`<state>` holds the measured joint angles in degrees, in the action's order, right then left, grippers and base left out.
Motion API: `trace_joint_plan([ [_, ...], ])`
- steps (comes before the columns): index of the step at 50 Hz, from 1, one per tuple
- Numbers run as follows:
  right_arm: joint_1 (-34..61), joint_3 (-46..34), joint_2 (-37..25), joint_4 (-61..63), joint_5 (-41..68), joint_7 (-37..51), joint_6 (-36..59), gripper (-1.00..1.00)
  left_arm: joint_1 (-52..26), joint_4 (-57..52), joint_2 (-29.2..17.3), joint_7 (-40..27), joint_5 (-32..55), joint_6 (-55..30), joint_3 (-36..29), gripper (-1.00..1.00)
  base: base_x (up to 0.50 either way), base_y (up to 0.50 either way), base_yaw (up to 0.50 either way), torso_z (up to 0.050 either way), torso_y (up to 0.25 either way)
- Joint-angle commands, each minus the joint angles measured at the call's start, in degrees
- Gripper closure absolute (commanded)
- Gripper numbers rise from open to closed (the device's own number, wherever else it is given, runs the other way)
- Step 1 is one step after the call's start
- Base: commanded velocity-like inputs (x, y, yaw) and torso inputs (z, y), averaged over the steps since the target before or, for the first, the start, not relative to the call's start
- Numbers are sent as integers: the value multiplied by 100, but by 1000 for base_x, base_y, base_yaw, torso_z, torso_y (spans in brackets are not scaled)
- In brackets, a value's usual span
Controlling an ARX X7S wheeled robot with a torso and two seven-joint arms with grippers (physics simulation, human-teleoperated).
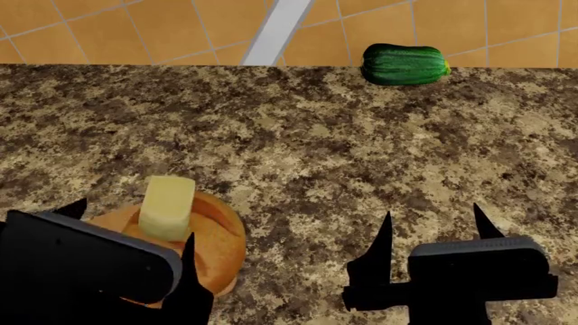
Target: Pick up the wedge of cheese and place it on the slice of bread to prepare a simple cheese on bread dish.
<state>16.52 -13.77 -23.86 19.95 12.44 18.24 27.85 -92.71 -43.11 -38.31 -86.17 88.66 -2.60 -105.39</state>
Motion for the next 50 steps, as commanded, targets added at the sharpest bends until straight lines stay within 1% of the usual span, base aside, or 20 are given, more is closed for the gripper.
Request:
trace_joint_plan([
  [1,-20,0,-14,33,4,25,-5,-100,131,-958,-670,-382,3,-578,852,-100,0,0,0,0,0],
  [6,-9,-6,-17,21,5,30,0,-100,471,-1150,-932,-382,56,-951,1459,-100,0,0,0,0,0],
  [8,-13,6,-22,54,17,41,29,-100,498,-1219,-1000,-382,92,-1046,1582,-100,0,0,0,0,0],
  [14,-16,14,-23,57,37,42,21,-100,536,-1587,-1448,-382,136,-1180,1862,-100,0,0,0,0,0],
  [15,-10,28,-24,51,44,45,17,-100,409,-1657,-1578,-382,192,-1151,1825,-100,0,0,0,0,0],
  [19,22,122,-60,261,130,88,205,-100,-153,-1688,-1659,-382,295,-919,1461,-100,0,0,0,0,0],
  [22,115,270,-75,512,311,110,481,-100,-216,-1688,-1708,-382,206,-845,1360,-100,0,0,0,0,0],
  [24,152,312,-99,625,371,123,618,-100,-422,-1689,-1774,-382,379,-878,1402,-100,0,0,0,0,0],
  [26,202,426,-123,873,517,150,853,-100,-583,-1689,-1835,-382,697,-1039,1700,-100,0,0,0,0,0],
  [28,179,472,-189,1115,577,155,967,-100,-356,-1689,-1929,-382,1011,-1454,2443,-100,0,0,0,0,0],
  [30,285,580,-259,1421,725,204,1337,-100,216,-1689,-2045,-382,1180,-1984,3339,-100,0,0,0,0,0],
  [34,459,752,-417,2030,1036,254,2013,-100,2088,-1689,-1996,-382,1897,-3351,6298,-100,0,0,0,0,0],
  [35,483,840,-433,2188,1137,268,2145,-100,2411,-1689,-1948,-382,2085,-3664,6896,-100,0,0,0,0,0],
  [37,531,913,-509,2456,1263,305,2438,-100,2914,-1689,-1822,-382,2298,-4117,7734,-100,0,0,0,0,0],
  [42,527,1102,-667,2995,1529,355,2933,-100,3854,-1689,-1439,-382,2596,-4961,9162,-100,0,0,0,0,0],
  [43,606,1798,-987,3854,2388,804,3793,-100,4207,-1689,-1367,-382,2811,-5262,9819,-100,0,0,0,0,0],
  [44,696,1843,-1179,4000,3095,1178,3992,-100,4345,-1689,-1283,-382,2897,-5436,10085,-100,0,0,0,0,0],
  [46,843,1815,-1772,4001,4179,2039,3737,-100,4628,-1688,-1018,-382,2951,-5772,10510,-100,0,0,-1,0,0],
  [47,890,1734,-1988,3999,4473,2334,3595,-100,4698,-1688,-962,-382,2970,-5863,10619,-100,0,0,0,0,0],
  [50,919,1643,-2364,3994,4957,2764,3320,-100,4839,-1688,-908,-382,3039,-5992,10850,-100,0,0,0,0,0],
])
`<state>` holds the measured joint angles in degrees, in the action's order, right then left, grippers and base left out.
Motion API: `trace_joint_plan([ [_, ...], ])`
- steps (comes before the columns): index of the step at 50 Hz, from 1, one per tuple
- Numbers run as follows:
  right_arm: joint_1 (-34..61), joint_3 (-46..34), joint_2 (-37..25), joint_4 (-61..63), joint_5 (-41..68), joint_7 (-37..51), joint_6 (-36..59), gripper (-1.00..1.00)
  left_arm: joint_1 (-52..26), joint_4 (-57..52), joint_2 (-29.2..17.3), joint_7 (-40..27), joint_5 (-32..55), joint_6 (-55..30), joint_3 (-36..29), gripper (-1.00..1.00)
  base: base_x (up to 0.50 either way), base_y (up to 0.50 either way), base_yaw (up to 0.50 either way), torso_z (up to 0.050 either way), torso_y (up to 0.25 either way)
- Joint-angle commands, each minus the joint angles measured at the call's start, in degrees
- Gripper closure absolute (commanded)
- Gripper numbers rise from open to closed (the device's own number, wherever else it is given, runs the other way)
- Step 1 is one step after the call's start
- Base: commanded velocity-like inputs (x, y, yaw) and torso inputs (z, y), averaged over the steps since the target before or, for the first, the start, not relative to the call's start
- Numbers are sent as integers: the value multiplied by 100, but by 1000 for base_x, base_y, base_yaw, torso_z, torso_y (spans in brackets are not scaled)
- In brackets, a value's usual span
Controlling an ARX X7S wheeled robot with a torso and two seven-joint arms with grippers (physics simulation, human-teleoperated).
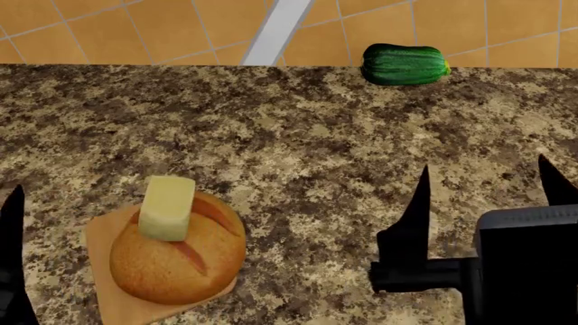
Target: Pick up the wedge of cheese and place it on the slice of bread to prepare a simple cheese on bread dish.
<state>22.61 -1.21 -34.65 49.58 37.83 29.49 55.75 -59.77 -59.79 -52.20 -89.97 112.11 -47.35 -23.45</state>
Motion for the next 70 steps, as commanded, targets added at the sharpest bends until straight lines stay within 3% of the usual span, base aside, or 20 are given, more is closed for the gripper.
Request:
trace_joint_plan([
  [1,361,305,-1545,1037,2713,1888,332,-100,1591,-21,446,-2,774,-1544,2794,-100,0,0,0,0,0],
  [6,717,-385,-2629,1038,3551,2772,-649,-100,1702,-21,483,-2,853,-1674,3021,-100,0,0,0,0,0],
  [15,1022,-2139,-4356,1041,3541,3394,-2800,-100,1618,-21,332,-2,924,-1546,3019,-100,0,0,0,0,0],
  [20,1529,-3327,-5014,1042,3305,3504,-3679,-100,1626,-21,283,-2,946,-1518,3053,-100,0,0,0,0,0],
  [25,1601,-3952,-5510,1042,3027,3545,-4308,-100,1767,-21,453,-2,958,-1736,3258,-100,0,0,0,0,0],
  [45,1544,-4014,-5533,1042,2949,3632,-4248,-100,2223,-21,244,-2,1696,-2035,4489,-100,0,0,0,0,0],
  [70,1847,-3720,-5534,1042,3189,3009,-3761,-100,2266,-21,297,-2,1852,-2152,4632,-100,0,0,0,0,0],
])
